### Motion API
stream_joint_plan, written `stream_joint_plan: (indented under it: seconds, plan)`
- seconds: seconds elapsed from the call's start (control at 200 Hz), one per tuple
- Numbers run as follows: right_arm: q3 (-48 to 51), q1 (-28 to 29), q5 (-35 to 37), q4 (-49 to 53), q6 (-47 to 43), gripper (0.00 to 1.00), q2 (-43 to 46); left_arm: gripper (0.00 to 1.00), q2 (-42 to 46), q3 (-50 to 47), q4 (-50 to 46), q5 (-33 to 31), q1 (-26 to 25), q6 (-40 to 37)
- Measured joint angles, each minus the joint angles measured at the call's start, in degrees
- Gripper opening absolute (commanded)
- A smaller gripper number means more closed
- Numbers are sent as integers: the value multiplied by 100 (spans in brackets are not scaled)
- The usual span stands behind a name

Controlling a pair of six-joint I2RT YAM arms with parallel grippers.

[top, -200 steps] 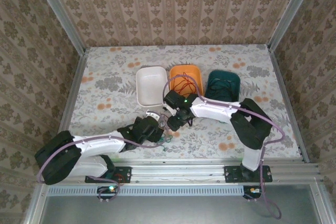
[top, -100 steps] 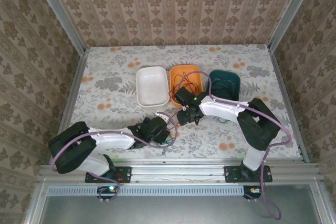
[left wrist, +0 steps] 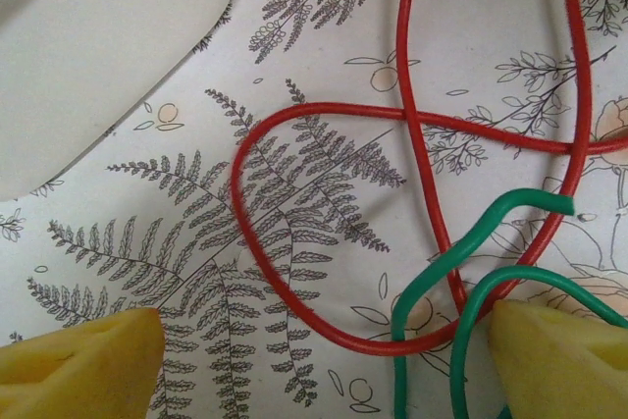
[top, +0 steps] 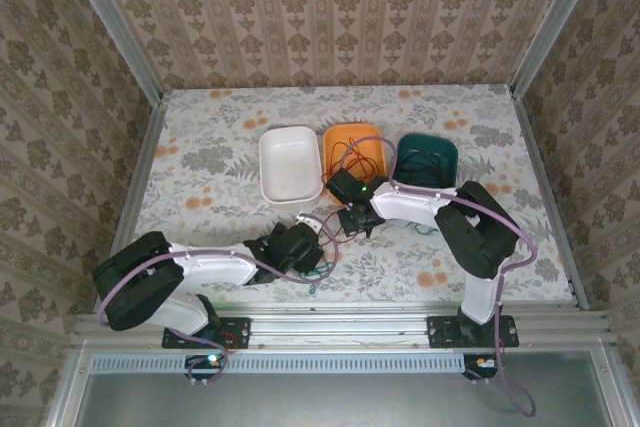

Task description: Untangle the cables

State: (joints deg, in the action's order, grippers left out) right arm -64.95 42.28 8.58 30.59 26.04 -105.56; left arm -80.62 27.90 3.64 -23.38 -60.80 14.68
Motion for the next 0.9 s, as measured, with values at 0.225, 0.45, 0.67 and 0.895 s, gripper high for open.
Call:
stream_joint_plan:
  seconds: [0.225,0.45,0.67,0.895]
  plan:
    - [518,0,-59,-192,101,0,533,94,11,-2,-2,-116,-22,0]
    - [476,37,9,-173,72,0,1915,96,44,-13,13,-155,-68,-2]
    - [-468,35,568,-105,-278,0,2371,97,44,-17,31,-203,-140,-24]
    - [-1329,-387,1091,-44,-713,0,2704,98,44,-74,90,-256,-149,-17]
